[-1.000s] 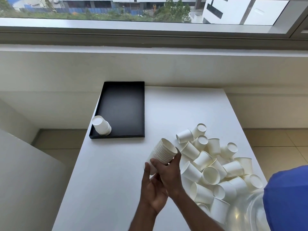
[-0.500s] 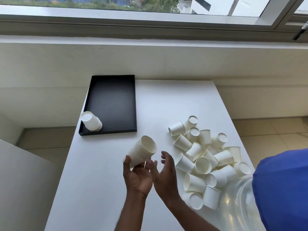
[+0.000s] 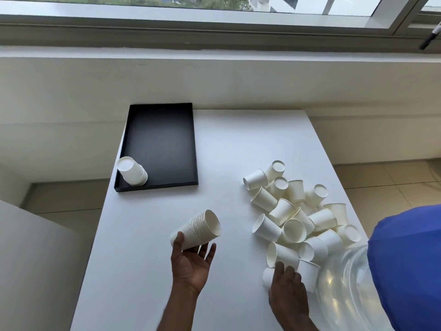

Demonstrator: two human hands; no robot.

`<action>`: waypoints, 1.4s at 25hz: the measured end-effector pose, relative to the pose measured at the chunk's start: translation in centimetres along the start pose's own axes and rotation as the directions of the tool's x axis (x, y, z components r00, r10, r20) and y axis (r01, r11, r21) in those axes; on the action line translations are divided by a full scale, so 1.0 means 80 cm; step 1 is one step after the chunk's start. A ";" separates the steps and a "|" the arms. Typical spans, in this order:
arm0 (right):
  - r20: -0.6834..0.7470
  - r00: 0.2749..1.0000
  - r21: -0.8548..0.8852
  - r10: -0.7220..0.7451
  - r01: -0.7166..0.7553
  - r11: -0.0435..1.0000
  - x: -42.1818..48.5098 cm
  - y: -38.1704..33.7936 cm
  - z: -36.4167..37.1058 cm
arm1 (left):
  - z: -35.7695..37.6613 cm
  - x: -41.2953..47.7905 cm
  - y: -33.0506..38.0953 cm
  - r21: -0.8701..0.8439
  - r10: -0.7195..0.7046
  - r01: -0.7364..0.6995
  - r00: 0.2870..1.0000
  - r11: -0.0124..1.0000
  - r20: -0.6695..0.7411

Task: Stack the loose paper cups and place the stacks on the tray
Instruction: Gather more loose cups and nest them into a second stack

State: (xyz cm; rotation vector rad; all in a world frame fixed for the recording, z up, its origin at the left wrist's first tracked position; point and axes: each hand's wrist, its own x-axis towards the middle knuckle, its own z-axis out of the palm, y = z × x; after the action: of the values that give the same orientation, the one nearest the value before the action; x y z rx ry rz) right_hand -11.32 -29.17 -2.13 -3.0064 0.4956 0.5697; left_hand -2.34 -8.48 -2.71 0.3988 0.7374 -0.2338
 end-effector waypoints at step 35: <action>-0.005 0.998 0.008 -0.057 0.057 0.998 0.077 0.007 -0.030 | 0.054 0.016 -0.010 0.010 0.165 -0.165 0.986 0.986 -0.004</action>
State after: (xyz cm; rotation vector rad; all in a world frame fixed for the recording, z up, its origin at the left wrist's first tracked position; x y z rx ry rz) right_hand -5.22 -31.81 -2.09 -3.0037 0.4092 0.5549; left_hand 0.98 -11.14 -0.92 0.4669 0.7045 -0.0804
